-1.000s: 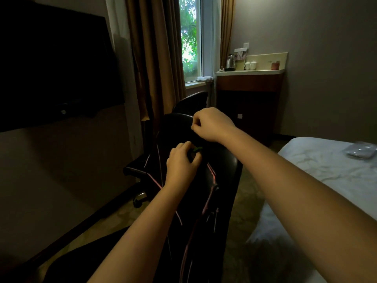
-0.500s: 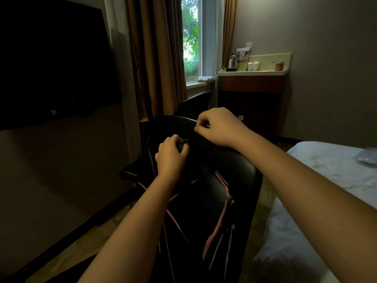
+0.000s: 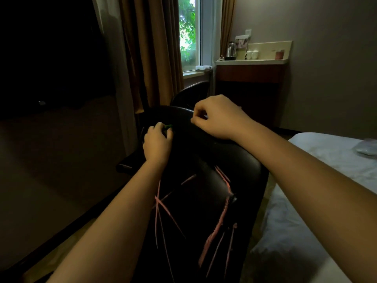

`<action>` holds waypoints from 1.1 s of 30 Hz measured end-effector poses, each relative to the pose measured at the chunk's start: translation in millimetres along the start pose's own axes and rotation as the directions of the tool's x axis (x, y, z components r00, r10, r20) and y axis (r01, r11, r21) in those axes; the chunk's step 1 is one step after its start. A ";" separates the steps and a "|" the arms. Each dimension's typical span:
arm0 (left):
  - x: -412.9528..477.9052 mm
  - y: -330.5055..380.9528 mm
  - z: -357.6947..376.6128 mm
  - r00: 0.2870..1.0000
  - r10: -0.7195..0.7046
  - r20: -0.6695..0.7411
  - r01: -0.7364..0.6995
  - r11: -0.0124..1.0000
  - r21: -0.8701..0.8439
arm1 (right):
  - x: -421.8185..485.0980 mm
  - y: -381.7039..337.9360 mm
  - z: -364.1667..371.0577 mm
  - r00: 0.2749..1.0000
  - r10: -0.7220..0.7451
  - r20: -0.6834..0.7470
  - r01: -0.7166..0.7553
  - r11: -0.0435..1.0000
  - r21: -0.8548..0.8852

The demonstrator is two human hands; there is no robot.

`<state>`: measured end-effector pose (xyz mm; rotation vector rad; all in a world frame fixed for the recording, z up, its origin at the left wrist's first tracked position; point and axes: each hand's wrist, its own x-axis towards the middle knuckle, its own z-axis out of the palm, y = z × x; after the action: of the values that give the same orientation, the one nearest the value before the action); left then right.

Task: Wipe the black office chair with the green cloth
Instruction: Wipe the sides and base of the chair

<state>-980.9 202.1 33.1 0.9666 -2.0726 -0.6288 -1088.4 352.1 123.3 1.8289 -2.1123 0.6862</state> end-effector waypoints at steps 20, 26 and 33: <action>-44.5 10.4 -71.4 0.995 0.091 0.050 -0.101 0.961 0.256 | -15.5 -14.7 -7.1 0.998 0.055 -0.003 -0.055 0.998 -0.015; -66.1 44.4 -38.3 0.967 0.222 0.125 -0.231 0.971 0.065 | -20.2 -14.2 -7.7 0.997 0.075 -0.023 -0.075 0.997 0.002; -96.4 51.9 -36.1 0.953 0.270 0.140 -0.269 0.963 -0.028 | -28.7 -15.4 -11.1 0.995 0.098 -0.022 -0.098 0.995 0.001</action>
<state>-932.7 305.6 49.3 0.6314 -2.2753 -0.5749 -1069.5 380.9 121.5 1.7188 -2.1993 0.7255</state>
